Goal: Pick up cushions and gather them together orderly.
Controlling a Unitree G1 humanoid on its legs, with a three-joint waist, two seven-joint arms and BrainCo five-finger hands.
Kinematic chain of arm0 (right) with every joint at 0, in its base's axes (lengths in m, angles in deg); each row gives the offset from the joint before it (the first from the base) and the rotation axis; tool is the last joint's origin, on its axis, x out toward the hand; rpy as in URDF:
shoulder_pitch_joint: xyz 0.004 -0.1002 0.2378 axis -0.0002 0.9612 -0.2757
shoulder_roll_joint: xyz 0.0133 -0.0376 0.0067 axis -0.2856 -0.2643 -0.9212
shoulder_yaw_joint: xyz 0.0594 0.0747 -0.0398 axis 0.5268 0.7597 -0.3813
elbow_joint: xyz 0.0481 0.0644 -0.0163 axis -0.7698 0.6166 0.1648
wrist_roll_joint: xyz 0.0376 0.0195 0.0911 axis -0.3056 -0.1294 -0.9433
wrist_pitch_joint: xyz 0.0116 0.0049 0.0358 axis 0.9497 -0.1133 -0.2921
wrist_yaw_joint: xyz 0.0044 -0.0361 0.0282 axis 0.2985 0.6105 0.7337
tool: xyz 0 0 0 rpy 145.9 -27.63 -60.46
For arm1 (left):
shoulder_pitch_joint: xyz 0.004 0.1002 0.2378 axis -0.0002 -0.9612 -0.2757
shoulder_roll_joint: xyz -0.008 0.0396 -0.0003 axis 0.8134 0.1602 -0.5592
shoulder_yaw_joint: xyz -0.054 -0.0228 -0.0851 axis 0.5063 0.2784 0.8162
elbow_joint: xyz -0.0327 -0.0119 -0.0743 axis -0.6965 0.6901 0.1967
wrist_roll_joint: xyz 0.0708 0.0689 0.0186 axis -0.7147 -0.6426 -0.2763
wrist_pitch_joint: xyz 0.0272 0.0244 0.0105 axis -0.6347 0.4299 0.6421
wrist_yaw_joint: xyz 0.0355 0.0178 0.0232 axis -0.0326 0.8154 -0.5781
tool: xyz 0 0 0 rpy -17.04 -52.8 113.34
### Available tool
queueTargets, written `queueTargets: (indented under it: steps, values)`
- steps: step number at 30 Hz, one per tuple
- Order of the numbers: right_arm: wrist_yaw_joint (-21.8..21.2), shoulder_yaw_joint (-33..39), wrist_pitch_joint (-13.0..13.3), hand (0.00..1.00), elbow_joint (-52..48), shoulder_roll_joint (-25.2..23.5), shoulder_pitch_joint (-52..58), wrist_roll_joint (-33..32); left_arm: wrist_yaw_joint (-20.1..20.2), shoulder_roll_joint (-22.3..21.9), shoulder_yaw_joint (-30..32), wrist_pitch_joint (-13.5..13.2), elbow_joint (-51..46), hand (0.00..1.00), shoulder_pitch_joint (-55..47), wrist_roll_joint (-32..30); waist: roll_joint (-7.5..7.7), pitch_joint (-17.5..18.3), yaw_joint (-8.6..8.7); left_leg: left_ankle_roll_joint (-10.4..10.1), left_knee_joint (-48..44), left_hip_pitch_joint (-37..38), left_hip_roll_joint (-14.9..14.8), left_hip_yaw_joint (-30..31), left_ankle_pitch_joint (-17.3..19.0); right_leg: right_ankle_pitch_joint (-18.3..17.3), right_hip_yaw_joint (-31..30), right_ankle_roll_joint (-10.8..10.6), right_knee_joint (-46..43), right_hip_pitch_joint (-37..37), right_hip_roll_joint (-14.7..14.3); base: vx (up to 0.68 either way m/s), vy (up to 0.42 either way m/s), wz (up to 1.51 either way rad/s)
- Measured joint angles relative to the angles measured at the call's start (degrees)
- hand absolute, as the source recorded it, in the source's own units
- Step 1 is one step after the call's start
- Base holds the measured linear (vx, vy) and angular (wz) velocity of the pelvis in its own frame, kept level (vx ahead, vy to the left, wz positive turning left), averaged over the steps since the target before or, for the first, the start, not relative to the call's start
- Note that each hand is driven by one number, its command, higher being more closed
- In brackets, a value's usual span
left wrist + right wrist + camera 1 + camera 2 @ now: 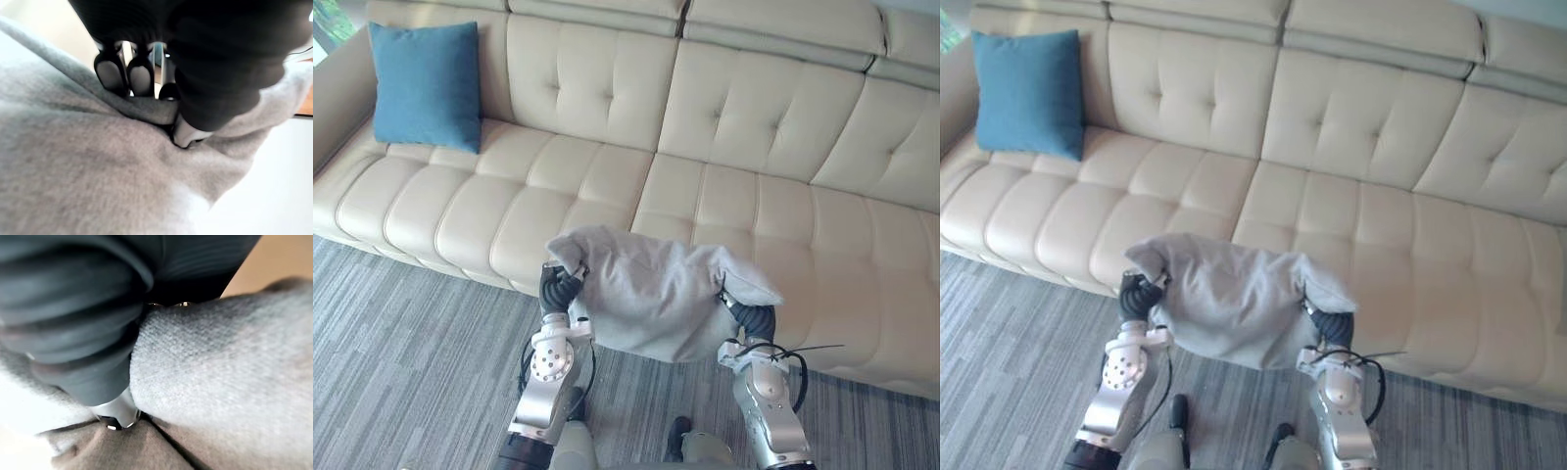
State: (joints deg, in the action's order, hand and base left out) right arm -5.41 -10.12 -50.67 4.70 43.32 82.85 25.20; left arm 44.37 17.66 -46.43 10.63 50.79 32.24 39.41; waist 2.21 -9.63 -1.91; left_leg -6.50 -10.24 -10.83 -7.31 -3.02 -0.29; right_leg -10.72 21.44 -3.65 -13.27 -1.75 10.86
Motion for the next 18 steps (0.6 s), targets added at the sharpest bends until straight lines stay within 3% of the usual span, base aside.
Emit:
queueTargets:
  steps: [1,3,4,7,11,12,13,14,16,18]
  values:
    - [-0.1,0.0,0.0,1.0,0.0,0.1,0.4,0.0,0.2,0.0,-0.1,0.0,0.0,1.0,-0.4,0.0,-0.02,0.0,0.01,0.3,-3.3,-1.3,0.0,0.5,0.7,0.0,0.3,0.0,0.3,0.9,0.0,0.03,0.018,0.39]
    - [-0.2,0.0,0.0,1.0,0.0,0.7,2.0,0.0,0.9,-0.2,-0.8,0.0,0.1,1.0,-2.5,1.1,-0.56,-0.3,-0.02,1.6,-19.3,-6.6,-1.4,-0.6,2.0,-0.1,2.0,0.0,2.0,5.9,-0.8,0.01,0.024,0.33]
    - [-0.2,0.0,0.0,1.0,-0.1,0.8,2.2,0.0,1.3,-0.3,-0.9,-0.1,0.1,1.0,-3.0,1.1,-0.74,-0.2,-0.09,1.7,-21.5,-7.4,-2.2,-1.8,2.0,-0.5,1.9,0.2,2.8,6.9,-1.0,-0.02,0.037,0.16]
    - [0.0,0.9,0.0,1.0,-0.1,0.9,2.2,0.0,2.0,-0.3,-1.7,-0.3,1.5,1.0,-3.1,2.1,-1.05,0.1,-0.04,2.5,-18.5,-8.6,-2.8,-2.3,3.6,-1.2,1.5,0.9,5.5,7.0,-1.7,-0.04,0.061,0.22]
    - [0.8,1.9,-0.5,1.0,0.6,1.5,0.9,0.0,2.6,-0.3,-2.7,0.3,3.4,1.0,-3.3,2.1,-1.75,0.4,-0.52,0.9,-4.1,-9.0,-0.9,2.0,3.0,-1.9,-2.3,-0.3,5.6,5.7,-1.2,0.07,0.156,-0.18]
    - [0.9,1.9,-0.8,1.0,2.7,1.8,-0.4,0.0,2.7,1.2,-3.3,0.6,3.5,1.0,-3.1,2.1,-0.33,0.8,-0.99,0.3,-3.9,-8.4,0.3,0.5,-0.7,-2.3,-5.1,-2.3,5.6,5.6,0.9,0.22,0.255,-0.51]
    - [0.9,1.9,-0.9,1.0,2.8,1.8,-0.4,0.0,2.7,1.3,-3.4,0.7,3.5,1.0,-3.0,2.1,-0.19,0.8,-0.98,0.5,-4.1,-8.4,0.5,0.3,-0.6,-2.3,-5.2,-2.4,5.6,5.6,1.1,0.33,0.284,-0.47]
    - [0.9,1.8,-1.2,1.0,2.9,1.8,-0.3,0.0,2.8,2.4,-4.1,0.8,3.5,1.0,-2.7,2.1,1.56,1.5,-0.72,2.5,-8.7,-10.4,2.0,-1.4,1.8,-1.4,-6.4,-4.1,5.2,5.0,3.2,0.26,0.176,-0.18]
    - [0.9,1.8,-1.5,1.0,3.4,2.1,-1.2,0.1,2.8,2.5,-4.2,1.2,4.1,1.0,-1.7,2.1,1.8,1.5,-0.91,4.7,-14.4,-11.7,2.5,-4.7,5.8,-0.5,-10.4,-4.9,2.3,3.1,5.3,0.31,0.288,-0.52]
    - [0.8,1.6,-1.7,1.0,5.7,1.9,-3.8,0.2,2.8,4.1,-4.2,1.3,4.6,1.0,-0.5,2.1,1.67,1.5,-0.92,6.6,-15.0,-9.6,2.5,-7.5,7.4,2.3,-12.3,-2.4,-6.0,-1.9,7.1,0.25,0.297,-0.78]
